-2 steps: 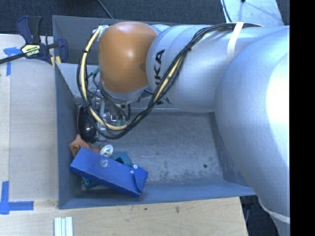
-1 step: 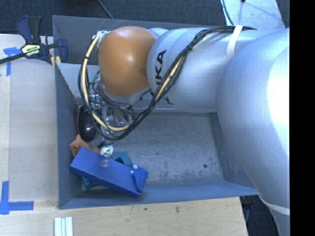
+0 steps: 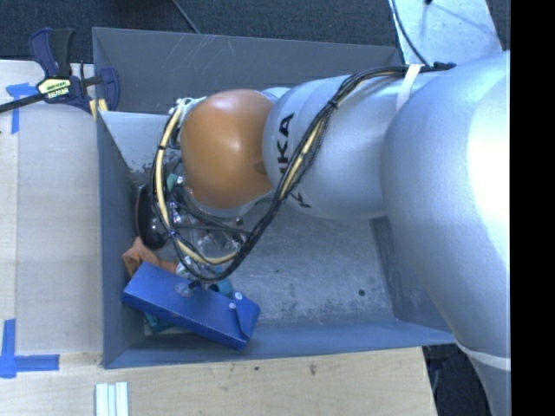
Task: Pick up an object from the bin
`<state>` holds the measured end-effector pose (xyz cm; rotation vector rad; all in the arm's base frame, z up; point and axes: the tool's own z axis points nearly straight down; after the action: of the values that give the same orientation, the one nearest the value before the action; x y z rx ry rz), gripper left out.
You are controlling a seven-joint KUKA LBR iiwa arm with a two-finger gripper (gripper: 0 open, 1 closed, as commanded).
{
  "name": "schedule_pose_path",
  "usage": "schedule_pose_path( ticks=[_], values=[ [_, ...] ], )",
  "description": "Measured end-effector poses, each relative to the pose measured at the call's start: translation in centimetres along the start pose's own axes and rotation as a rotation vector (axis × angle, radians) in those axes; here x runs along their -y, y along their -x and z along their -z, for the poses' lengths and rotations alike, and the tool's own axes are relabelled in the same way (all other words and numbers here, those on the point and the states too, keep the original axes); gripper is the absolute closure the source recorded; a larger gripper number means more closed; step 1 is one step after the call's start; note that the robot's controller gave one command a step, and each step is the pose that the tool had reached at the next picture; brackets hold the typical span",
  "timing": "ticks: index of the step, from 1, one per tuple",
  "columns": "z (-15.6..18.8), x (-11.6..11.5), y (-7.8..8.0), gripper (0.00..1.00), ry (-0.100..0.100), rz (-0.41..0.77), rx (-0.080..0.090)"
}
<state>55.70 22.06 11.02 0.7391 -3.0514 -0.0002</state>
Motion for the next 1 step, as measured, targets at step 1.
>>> schedule_pose_path(
  ticks=[1],
  values=[
    [0.04, 1.39, 0.73, 0.00, 0.001, 0.287, 0.007]
  ],
)
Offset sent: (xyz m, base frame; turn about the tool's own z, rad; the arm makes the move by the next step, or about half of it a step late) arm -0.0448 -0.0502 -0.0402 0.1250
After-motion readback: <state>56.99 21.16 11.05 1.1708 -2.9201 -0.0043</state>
